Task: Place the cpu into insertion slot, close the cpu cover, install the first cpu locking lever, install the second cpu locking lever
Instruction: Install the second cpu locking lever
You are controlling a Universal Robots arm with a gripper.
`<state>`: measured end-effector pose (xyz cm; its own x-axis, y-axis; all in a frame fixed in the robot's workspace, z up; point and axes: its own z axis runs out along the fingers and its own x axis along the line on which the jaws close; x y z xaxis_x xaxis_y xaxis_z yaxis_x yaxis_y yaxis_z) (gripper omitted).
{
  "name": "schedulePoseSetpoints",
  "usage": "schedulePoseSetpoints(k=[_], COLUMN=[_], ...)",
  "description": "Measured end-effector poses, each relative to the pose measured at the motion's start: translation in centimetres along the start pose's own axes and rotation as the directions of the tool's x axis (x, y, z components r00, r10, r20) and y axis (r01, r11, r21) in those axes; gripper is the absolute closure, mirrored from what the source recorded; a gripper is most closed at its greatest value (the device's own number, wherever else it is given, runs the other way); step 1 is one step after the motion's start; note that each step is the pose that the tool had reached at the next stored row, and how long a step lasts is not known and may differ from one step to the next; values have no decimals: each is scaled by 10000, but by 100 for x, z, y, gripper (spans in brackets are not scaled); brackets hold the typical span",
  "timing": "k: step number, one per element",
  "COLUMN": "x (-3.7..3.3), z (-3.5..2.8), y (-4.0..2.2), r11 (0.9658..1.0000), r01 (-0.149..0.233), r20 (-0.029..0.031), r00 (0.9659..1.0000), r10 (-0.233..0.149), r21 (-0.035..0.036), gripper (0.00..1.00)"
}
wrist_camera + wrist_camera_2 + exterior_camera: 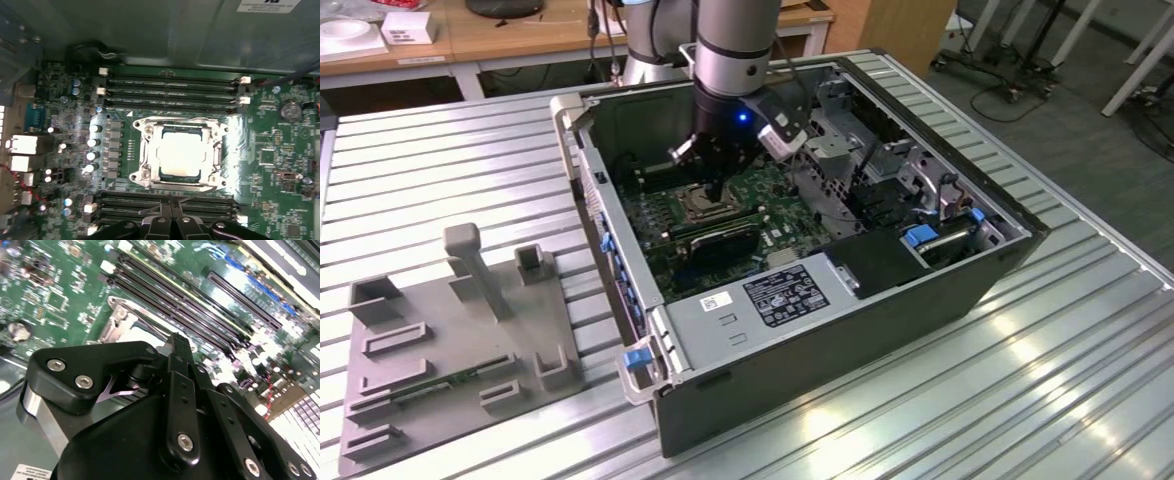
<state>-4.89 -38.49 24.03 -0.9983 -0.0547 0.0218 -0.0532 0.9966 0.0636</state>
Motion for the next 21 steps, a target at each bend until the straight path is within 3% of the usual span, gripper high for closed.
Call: schedulePoseSetpoints(k=[1, 5, 21], x=[0, 0, 48], z=[1, 1, 43], y=[0, 0, 0], r11=[10000, 10000, 10000], r01=[-5, -7, -6], r20=[-80, -105, -98], r00=[10000, 9999, 10000], r10=[4, 7, 6], r21=[-6, -7, -5], gripper=[89, 89, 89])
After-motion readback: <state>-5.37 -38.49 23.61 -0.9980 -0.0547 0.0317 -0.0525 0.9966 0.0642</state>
